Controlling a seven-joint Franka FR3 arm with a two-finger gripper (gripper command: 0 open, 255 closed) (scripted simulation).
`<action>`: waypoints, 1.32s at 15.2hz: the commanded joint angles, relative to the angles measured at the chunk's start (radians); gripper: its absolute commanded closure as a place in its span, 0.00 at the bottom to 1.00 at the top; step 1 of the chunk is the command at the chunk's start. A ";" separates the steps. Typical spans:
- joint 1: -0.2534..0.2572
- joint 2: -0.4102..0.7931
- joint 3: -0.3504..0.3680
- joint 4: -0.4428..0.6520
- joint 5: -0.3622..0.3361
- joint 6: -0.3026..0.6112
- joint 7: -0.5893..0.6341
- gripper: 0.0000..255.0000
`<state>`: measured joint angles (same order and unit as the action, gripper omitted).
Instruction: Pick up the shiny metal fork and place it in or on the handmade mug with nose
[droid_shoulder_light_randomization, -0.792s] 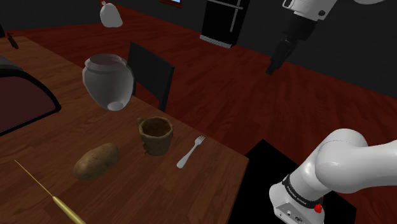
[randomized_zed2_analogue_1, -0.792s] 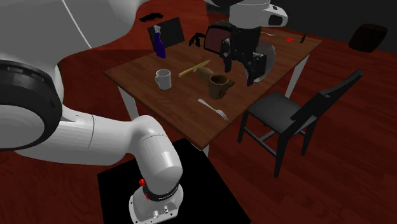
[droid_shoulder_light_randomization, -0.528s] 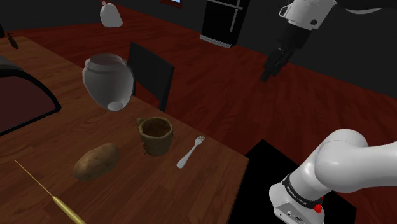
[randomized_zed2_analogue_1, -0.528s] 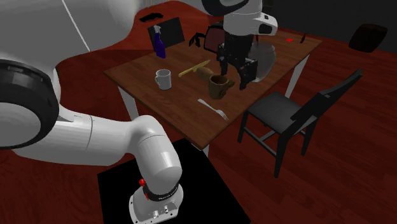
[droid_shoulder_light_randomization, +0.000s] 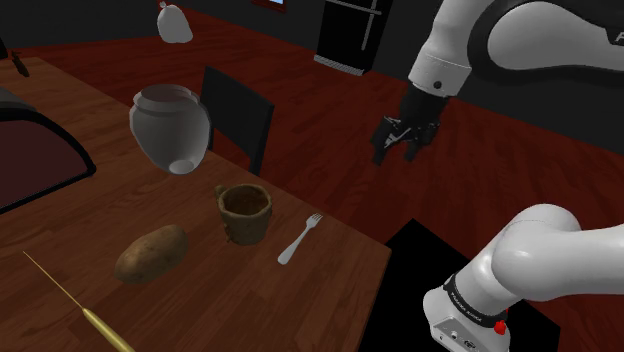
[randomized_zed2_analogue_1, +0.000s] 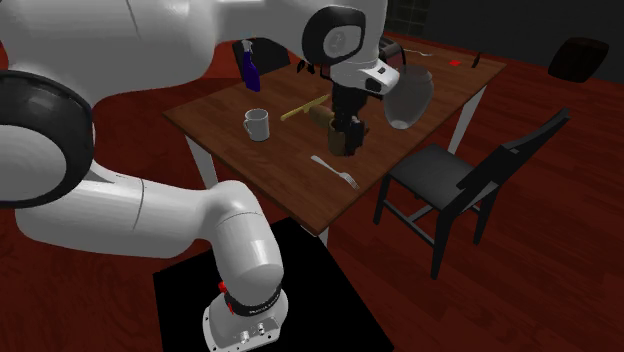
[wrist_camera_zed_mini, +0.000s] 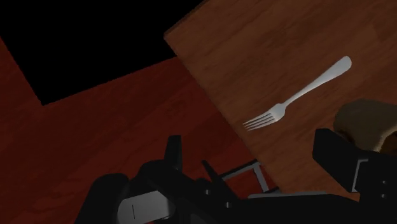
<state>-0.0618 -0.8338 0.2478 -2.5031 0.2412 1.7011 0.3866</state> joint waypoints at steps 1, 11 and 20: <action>-0.012 0.012 0.055 -0.028 0.047 0.040 0.112 0.00; -0.101 0.238 0.355 -0.070 0.242 0.323 0.617 0.00; -0.254 0.564 0.608 -0.009 0.234 0.611 1.024 0.00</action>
<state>-0.3061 -0.2911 0.8407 -2.5138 0.4806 2.2902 1.3858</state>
